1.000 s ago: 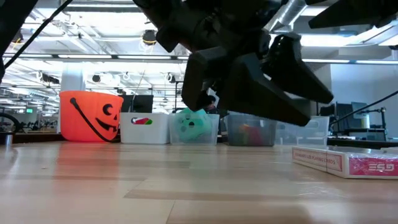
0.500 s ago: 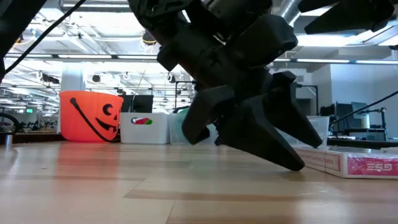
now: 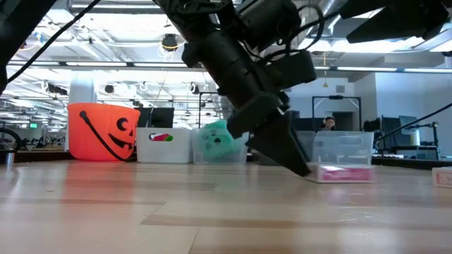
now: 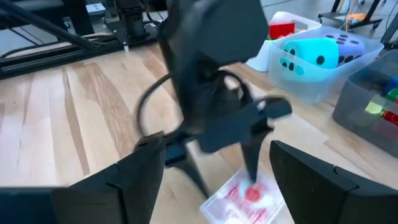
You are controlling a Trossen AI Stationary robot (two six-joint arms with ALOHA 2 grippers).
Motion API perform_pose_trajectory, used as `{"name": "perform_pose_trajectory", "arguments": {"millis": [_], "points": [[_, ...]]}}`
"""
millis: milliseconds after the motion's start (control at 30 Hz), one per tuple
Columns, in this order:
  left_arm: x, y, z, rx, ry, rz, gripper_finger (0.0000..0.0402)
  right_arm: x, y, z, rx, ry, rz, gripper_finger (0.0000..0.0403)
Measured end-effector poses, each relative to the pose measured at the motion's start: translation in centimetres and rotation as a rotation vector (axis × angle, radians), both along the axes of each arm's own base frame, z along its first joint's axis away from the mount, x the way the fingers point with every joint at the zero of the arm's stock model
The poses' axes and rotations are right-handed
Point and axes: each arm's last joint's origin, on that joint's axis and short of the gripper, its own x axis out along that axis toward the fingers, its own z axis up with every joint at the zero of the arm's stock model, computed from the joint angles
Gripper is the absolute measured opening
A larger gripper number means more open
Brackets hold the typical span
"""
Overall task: Pick & Place Toys
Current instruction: Put the top red deck of cards into the right transparent bin
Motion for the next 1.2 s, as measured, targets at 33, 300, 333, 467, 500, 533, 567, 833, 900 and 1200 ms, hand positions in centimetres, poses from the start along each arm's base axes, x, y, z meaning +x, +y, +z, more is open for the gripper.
{"name": "perform_pose_trajectory", "arguments": {"millis": [33, 300, 333, 467, 500, 533, 567, 833, 900, 1200], "points": [[-0.1, 0.1, 0.0, -0.016, 0.008, 0.037, 0.0285, 0.0, 0.0, 0.0, 0.008, -0.004, -0.004, 0.0282], [-1.1, 0.1, 1.4, -0.128, 0.043, 0.370, 0.0285, 0.0, 0.1, 0.0, 0.045, -0.022, -0.016, 0.0282], [-1.3, -0.1, 1.4, -0.138, 0.052, 0.403, 0.0284, 0.0, 0.1, 0.0, 0.047, -0.023, -0.015, 0.0282], [-1.6, -0.9, 1.6, -0.145, 0.052, 0.462, 0.0284, 0.0, 0.1, 0.0, 0.054, -0.027, -0.018, 0.0282], [-1.7, -1.2, 1.8, -0.142, 0.040, 0.470, 0.0284, 0.0, 0.1, 0.0, 0.054, -0.027, -0.018, 0.0282], [-1.8, -1.5, 2.1, -0.133, 0.030, 0.473, 0.0284, 0.0, 0.1, 0.0, 0.054, -0.027, -0.018, 0.0282], [-1.9, -1.8, 2.3, -0.124, 0.021, 0.472, 0.0284, 0.0, 0.1, 0.0, 0.054, -0.027, -0.018, 0.0282], [-3.0, -3.6, 7.3, -0.006, -0.085, 0.291, 0.0284, 0.0, 0.1, 0.0, 0.054, -0.027, -0.018, 0.0282], [-3.1, -3.6, 8.2, 0.032, -0.107, 0.239, 0.0284, 0.0, 0.1, 0.0, 0.057, -0.024, -0.016, 0.0282], [-3.3, -2.9, 7.2, 0.245, -0.056, -0.061, 0.0284, -0.1, 0.1, -0.1, 0.062, -0.010, -0.007, 0.0282]]}}
